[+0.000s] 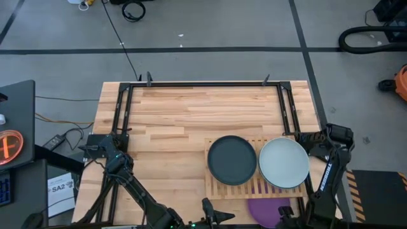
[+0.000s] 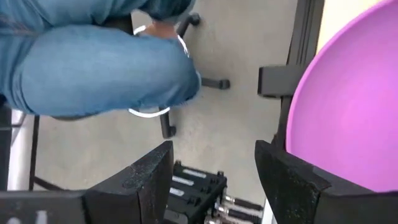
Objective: Place and stack plates onto a shelf
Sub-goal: Stack the purple plate on top of the off white plate
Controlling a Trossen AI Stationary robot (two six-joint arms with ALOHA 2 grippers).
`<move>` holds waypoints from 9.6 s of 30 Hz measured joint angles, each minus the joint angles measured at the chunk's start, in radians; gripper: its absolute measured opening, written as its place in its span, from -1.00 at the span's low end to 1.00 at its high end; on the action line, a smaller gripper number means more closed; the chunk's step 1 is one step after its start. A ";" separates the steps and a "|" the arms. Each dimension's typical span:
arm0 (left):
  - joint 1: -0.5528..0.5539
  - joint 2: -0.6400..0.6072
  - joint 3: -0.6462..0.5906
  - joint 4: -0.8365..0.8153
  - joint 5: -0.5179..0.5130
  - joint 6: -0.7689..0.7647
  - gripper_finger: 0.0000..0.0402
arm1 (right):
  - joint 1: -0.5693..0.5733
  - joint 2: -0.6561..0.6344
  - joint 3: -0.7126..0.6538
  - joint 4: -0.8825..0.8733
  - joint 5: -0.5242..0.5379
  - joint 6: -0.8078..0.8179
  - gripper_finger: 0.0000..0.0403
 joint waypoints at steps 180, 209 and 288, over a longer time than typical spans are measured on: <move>0.007 0.000 0.000 0.000 0.491 -0.212 -0.10 | -0.048 0.191 0.577 -0.413 -0.056 -0.359 -0.92; 0.053 0.000 0.000 -0.071 0.851 -0.511 -0.10 | -0.155 0.190 0.671 -0.330 0.066 -0.817 -0.92; -0.019 -0.052 -0.001 -0.001 0.877 -0.400 -0.91 | -0.172 0.025 1.065 -0.820 0.040 -0.751 -0.18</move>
